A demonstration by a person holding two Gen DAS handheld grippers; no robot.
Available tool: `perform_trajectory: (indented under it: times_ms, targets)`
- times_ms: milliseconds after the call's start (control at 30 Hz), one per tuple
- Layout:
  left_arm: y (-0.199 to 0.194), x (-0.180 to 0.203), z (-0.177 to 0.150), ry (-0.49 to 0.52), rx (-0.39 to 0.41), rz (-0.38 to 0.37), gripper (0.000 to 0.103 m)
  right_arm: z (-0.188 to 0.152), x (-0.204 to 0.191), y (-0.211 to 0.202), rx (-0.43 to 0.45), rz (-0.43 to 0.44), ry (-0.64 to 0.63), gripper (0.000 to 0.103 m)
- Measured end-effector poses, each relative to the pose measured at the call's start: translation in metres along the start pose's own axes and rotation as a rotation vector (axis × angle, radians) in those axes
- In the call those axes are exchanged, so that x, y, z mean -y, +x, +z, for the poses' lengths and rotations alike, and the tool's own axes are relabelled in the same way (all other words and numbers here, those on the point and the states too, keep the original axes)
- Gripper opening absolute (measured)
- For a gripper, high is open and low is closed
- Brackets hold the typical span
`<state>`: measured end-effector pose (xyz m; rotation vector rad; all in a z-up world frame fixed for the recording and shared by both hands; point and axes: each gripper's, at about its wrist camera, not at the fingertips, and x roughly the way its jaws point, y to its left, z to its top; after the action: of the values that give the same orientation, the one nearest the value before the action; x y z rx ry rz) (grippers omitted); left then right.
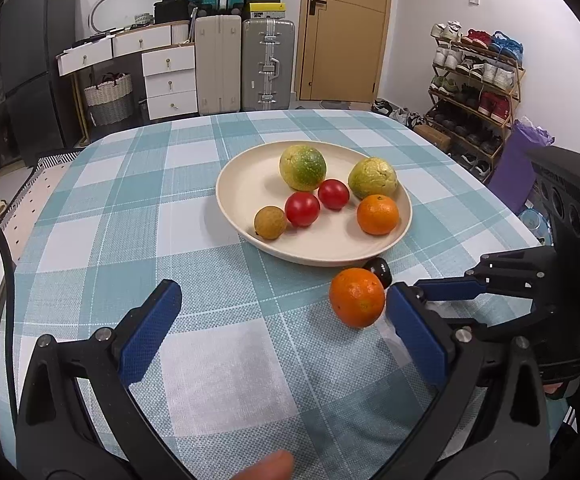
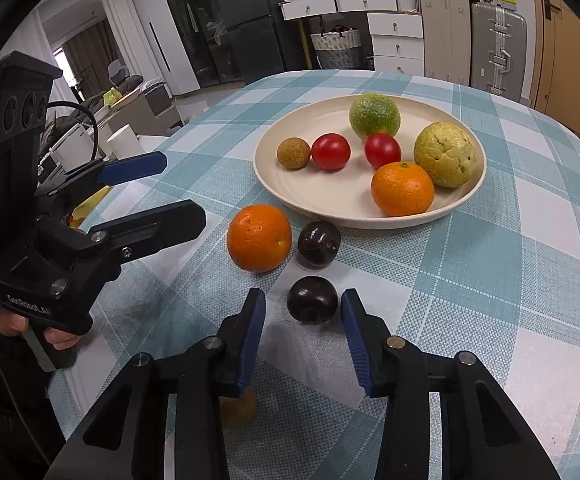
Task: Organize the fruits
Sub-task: 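Move the left gripper to the mandarin while the right moves to a dark plum, then grasp the mandarin with the left gripper while the right grasps the dark plum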
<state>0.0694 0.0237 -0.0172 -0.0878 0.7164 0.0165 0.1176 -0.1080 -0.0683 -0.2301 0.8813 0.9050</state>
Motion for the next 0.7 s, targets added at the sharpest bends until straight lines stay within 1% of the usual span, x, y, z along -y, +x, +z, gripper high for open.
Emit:
perform_trajectory:
  times_ms: [367,600,700]
  targets:
    - [0.0005,-0.0003,-0.0005,-0.003,-0.004,0.000,0.102,0.0016,0.0001,0.0017,0.000,-0.015,-0.008,0.033]
    - [0.0015,0.0011,-0.0028,-0.005,-0.009,-0.002,0.102,0.0018,0.0006,0.0017,0.001,-0.021,-0.013,0.026]
    - [0.0045,0.0021,-0.0036,-0.004,-0.017,-0.005,0.102,0.0013,0.0013,0.0010,0.005,-0.020,-0.012,0.026]
